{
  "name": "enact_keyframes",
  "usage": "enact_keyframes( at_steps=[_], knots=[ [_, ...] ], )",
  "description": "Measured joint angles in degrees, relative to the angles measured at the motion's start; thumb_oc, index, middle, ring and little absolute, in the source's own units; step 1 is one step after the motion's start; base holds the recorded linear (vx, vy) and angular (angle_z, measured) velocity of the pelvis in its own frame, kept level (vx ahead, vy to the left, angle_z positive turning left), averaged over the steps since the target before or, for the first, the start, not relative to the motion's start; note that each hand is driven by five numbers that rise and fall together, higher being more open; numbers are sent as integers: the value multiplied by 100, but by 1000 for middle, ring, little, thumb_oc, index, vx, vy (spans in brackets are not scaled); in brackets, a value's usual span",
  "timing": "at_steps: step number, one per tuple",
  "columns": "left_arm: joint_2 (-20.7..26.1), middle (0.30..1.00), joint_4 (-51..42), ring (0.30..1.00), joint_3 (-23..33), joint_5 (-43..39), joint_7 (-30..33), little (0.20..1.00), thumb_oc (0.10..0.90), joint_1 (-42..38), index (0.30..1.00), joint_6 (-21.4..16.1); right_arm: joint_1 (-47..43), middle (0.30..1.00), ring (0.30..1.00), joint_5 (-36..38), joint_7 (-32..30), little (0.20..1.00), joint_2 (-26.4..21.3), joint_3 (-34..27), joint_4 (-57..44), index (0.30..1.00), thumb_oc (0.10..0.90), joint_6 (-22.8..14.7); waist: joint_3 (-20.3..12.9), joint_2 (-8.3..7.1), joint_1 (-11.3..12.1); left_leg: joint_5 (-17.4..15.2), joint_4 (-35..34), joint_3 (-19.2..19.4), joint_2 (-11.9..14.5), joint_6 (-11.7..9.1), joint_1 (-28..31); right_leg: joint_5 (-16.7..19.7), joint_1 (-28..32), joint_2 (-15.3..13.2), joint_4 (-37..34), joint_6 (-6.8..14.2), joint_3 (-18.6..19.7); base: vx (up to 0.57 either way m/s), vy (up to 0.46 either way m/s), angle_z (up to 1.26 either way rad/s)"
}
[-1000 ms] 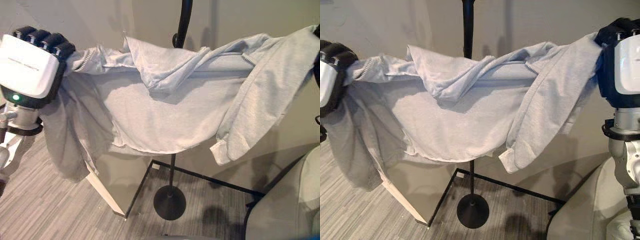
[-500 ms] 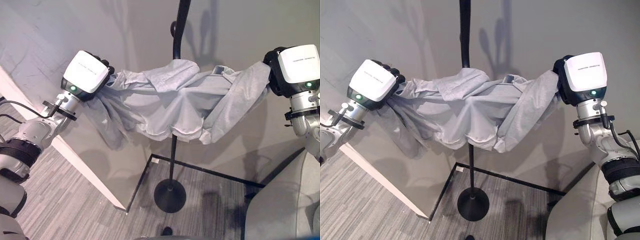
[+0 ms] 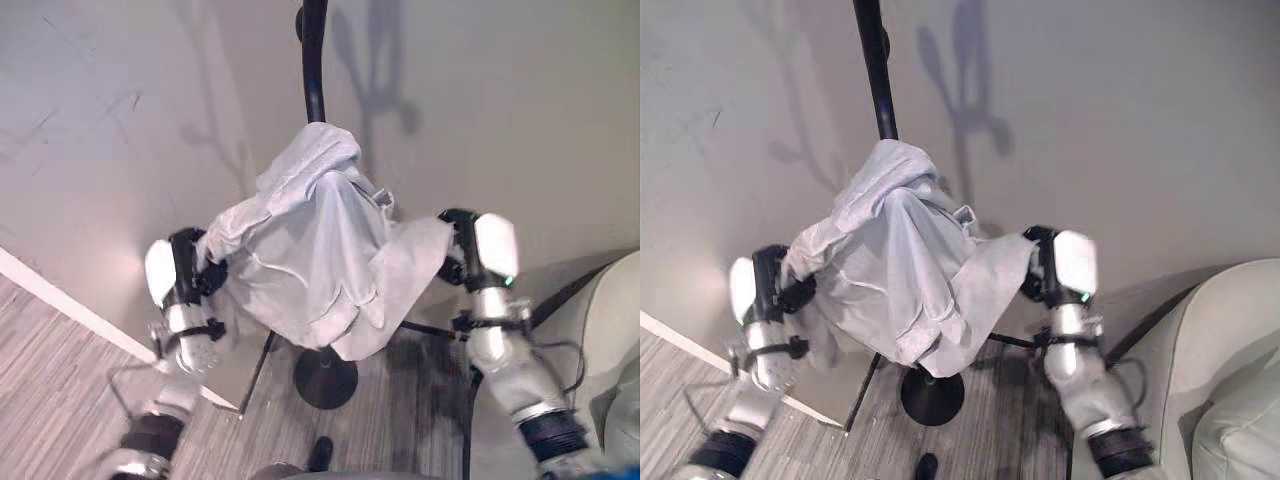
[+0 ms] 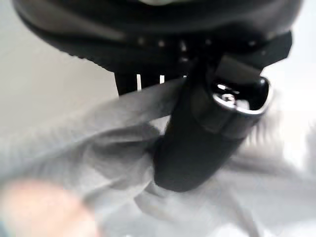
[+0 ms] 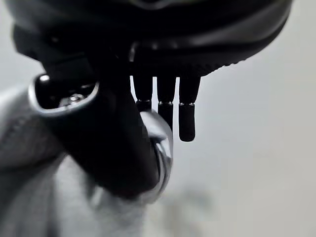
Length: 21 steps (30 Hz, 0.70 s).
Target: Hang the clothes on the sofa on the clothes rack.
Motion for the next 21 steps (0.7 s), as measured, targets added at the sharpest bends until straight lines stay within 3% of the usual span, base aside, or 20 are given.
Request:
enact_keyframes(
  at_steps=[3,7,17,21],
  knots=[
    [-126,900,-179,900,110,-1101,-181,900,800,166,900,-3,8,900,900,691,152,900,184,177,184,900,800,35,104,54,98,5,0,-32,25,-85,-99,21,-31,17,-319,-31,19,-17,-9,10],
    [-165,900,-282,900,159,-1847,-387,900,800,388,900,-46,52,900,900,1155,338,900,193,384,226,900,800,60,147,85,247,41,0,-38,74,-131,-80,199,55,74,-359,-34,-17,3,-13,9],
    [-102,900,-570,900,326,-2785,-1189,900,800,1383,900,-112,335,900,900,1576,592,900,249,11,253,900,800,54,131,40,261,-8,-3,-112,105,-126,27,199,78,134,-187,-31,-42,5,-5,3],
    [-96,900,-729,900,383,-2972,-1393,900,800,1576,900,-154,673,900,900,2703,780,900,485,-151,272,900,800,7,126,38,296,-35,-3,-118,100,-114,22,199,79,133,-196,-31,-72,-3,-2,1]
  ],
)
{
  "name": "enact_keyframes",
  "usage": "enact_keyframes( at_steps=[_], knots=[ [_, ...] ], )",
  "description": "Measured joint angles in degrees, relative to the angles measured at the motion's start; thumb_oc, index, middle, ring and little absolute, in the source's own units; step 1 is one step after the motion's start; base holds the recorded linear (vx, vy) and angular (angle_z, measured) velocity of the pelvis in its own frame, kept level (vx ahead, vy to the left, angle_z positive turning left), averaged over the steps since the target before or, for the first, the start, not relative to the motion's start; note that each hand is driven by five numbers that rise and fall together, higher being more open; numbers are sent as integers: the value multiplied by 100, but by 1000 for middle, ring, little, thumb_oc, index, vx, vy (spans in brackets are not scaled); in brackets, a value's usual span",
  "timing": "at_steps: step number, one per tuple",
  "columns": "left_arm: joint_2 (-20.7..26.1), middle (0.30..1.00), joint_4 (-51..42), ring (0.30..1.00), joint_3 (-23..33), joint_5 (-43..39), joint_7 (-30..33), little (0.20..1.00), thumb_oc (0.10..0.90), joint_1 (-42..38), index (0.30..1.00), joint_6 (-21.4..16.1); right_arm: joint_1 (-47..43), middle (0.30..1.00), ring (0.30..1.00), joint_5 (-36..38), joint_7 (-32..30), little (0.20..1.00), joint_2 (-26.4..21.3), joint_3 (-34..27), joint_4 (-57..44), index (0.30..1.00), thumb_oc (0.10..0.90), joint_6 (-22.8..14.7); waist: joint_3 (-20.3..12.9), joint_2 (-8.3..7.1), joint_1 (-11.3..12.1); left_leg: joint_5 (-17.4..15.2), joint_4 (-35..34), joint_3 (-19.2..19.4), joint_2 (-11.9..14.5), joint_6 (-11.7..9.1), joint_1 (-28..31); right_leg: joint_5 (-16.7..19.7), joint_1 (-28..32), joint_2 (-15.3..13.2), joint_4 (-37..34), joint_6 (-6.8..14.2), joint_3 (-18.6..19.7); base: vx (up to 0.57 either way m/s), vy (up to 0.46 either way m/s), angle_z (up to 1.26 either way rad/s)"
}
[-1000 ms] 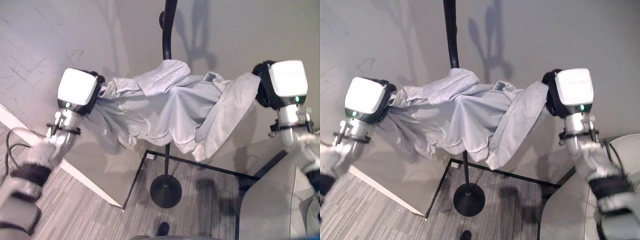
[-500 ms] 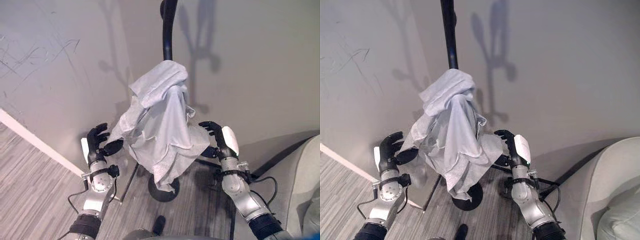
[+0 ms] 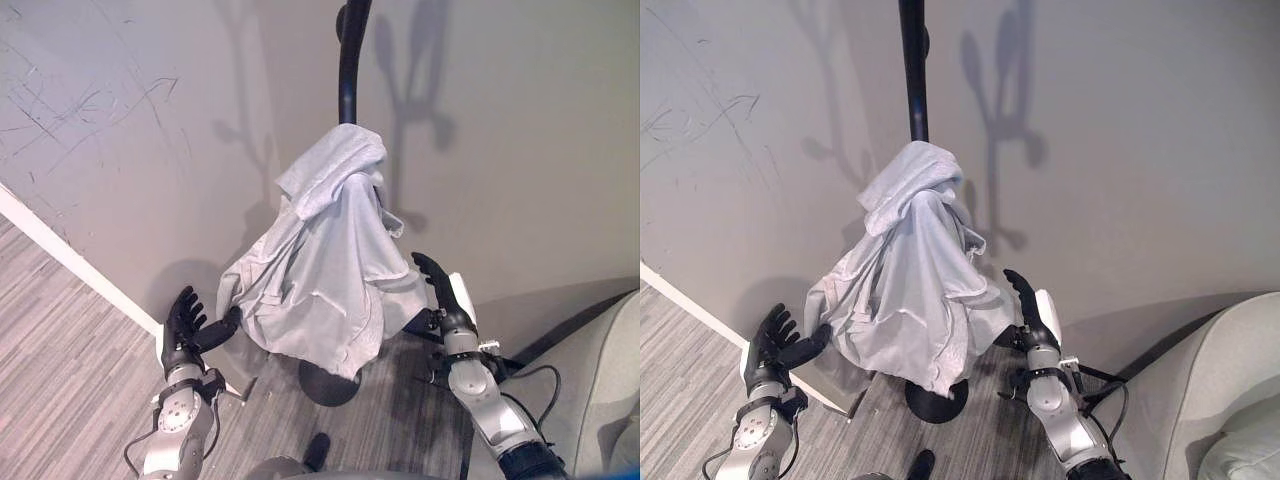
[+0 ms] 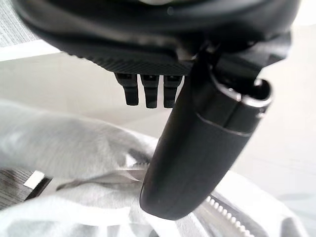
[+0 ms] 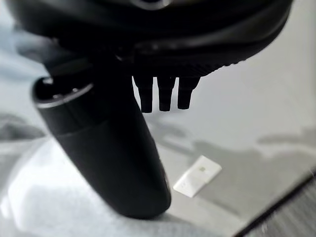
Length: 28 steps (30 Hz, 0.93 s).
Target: Hang the clothes on the sofa on the clothes rack.
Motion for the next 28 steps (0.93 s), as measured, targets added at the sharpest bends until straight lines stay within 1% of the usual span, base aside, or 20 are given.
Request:
enact_keyframes(
  at_steps=[3,5,7,8,9,10,11,12,14,16,18,20,21,22,23,24,25,26,27,28],
  knots=[
    [21,900,44,900,36,-104,-315,900,800,103,900,-16,308,900,900,979,383,900,210,-117,48,900,800,-259,-3,2,-7,-14,-2,3,-4,-13,-8,0,2,-3,-12,0,-6,0,0,0],
    [87,900,275,900,141,-201,-557,900,800,201,900,-94,451,900,900,2521,728,900,602,-398,283,900,800,-555,-25,-7,-58,-24,-2,22,-2,-26,-20,0,-8,-3,-19,-1,-4,4,0,-4],
    [103,900,698,900,190,-231,-761,900,800,163,900,-212,539,900,900,3251,1051,900,709,-463,604,900,800,-793,-54,-5,-58,-24,-1,25,-5,-26,-21,0,-11,-8,-18,-1,-9,0,0,0],
    [42,900,1004,900,259,-442,-909,900,800,140,900,-245,566,900,900,3755,1195,900,773,-490,828,900,800,-814,-70,-14,-61,-28,0,25,-6,-28,-18,0,-12,-9,-13,-1,-9,0,0,0],
    [-225,900,1569,900,557,-1009,-1187,900,800,1,900,-315,566,900,900,4288,1363,900,927,-601,1182,900,800,-838,-98,-22,-55,-25,0,29,-9,-30,-10,0,2,-14,-16,-1,-6,0,0,0],
    [-351,900,1783,900,626,-1331,-1203,900,800,-32,900,-282,576,900,900,4509,1371,900,1025,-609,1343,900,800,-835,-113,-41,-61,-27,1,27,-15,-31,-13,-1,3,-15,-21,-1,-7,0,0,0],
    [-531,900,2151,900,817,-1935,-1394,900,800,-56,900,-267,596,900,900,4755,1447,900,1129,-620,1607,900,800,-840,-139,-77,-61,-23,2,28,-14,-38,-15,0,-4,-15,-18,-1,-4,0,0,0],
    [-804,900,2578,900,1113,-2685,-1634,900,800,-120,900,-226,598,900,900,4935,1496,900,1245,-618,1929,900,800,-848,-163,-113,-59,-24,3,28,-16,-38,-7,0,3,-18,-18,-1,-8,0,0,0],
    [-1185,900,3145,900,1516,-3733,-1757,900,800,-233,900,-172,597,900,900,4951,1542,900,1413,-592,2477,900,800,-821,-202,-173,-42,-31,30,9,-28,-48,-17,-1,10,-18,-18,-1,-30,18,-16,5],
    [-1279,900,3737,900,1651,-4264,-1919,900,800,-264,900,-81,561,900,900,4939,1588,900,1481,-470,2934,900,800,-743,-227,-205,-28,-34,37,8,-28,-54,-18,-1,14,-18,-29,-2,-43,9,-10,2],
    [-1282,900,4232,900,1762,-4345,-1943,900,800,-343,900,-64,509,900,900,4942,1587,900,1519,-404,3280,900,800,-658,-235,-203,-28,-63,43,12,-26,-52,-8,-1,10,-18,-45,-3,-47,0,0,0],
    [-1203,900,4804,900,1905,-4325,-2027,900,800,-442,900,-40,430,900,900,4955,1600,900,1597,-408,3617,900,800,-609,-272,-186,-15,-73,39,26,-19,-73,-18,-1,11,-19,-86,-3,-60,4,-4,-2],
    [-1123,900,5150,900,2018,-4226,-1975,900,800,-434,900,37,366,900,900,4953,1595,900,1627,-407,3912,900,800,-534,-297,-136,8,-69,44,40,-23,-81,-51,-3,16,-28,-123,-6,-77,7,-7,-10],
    [-922,900,5867,900,1976,-3930,-2071,900,800,-646,900,103,111,900,900,4954,1697,900,1664,-397,4591,900,800,-492,-389,-161,32,-55,48,67,-12,-70,-46,-1,29,-28,-134,-7,-77,-4,-1,-6],
    [-811,900,6214,900,1956,-3757,-1972,900,800,-739,900,185,-65,900,900,4991,1649,900,1678,-405,5017,900,800,-331,-438,-138,35,-61,56,62,-12,-78,-49,-1,24,-20,-125,-7,-81,0,0,0],
    [-790,900,6305,900,1969,-3671,-1915,900,800,-704,900,223,-50,900,900,5094,1616,900,1656,-404,5135,900,800,-213,-465,-113,49,-64,53,47,-16,-85,-56,-1,10,-20,-123,-7,-85,27,8,7],
    [-701,900,6757,900,1908,-3168,-2037,900,800,-665,900,267,-239,900,900,5068,1828,900,1687,-565,5920,900,800,-199,-488,-49,129,-62,40,48,-19,-90,-99,-1,21,-26,-143,-7,-139,41,12,10],
    [-570,900,7183,900,1822,-2624,-2091,900,800,-737,900,419,-597,900,900,5068,1801,900,1686,-843,6843,900,800,46,-580,-75,122,-55,52,31,-28,-84,-84,0,29,-23,-143,-8,-180,16,17,16],
    [-564,900,7229,900,1801,-2308,-2085,900,800,-693,900,485,-568,900,900,5051,1793,900,1606,-1009,7042,900,800,193,-593,-51,167,-57,43,25,-42,-84,-107,-1,21,-35,-162,-10,-232,19,18,22],
    [-568,900,7249,900,1757,-2139,-2098,900,800,-641,900,500,-548,900,900,5049,1802,900,1606,-1125,7225,900,800,191,-599,-71,180,-57,42,25,-56,-84,-107,0,34,-47,-182,-11,-264,10,20,26]
  ],
)
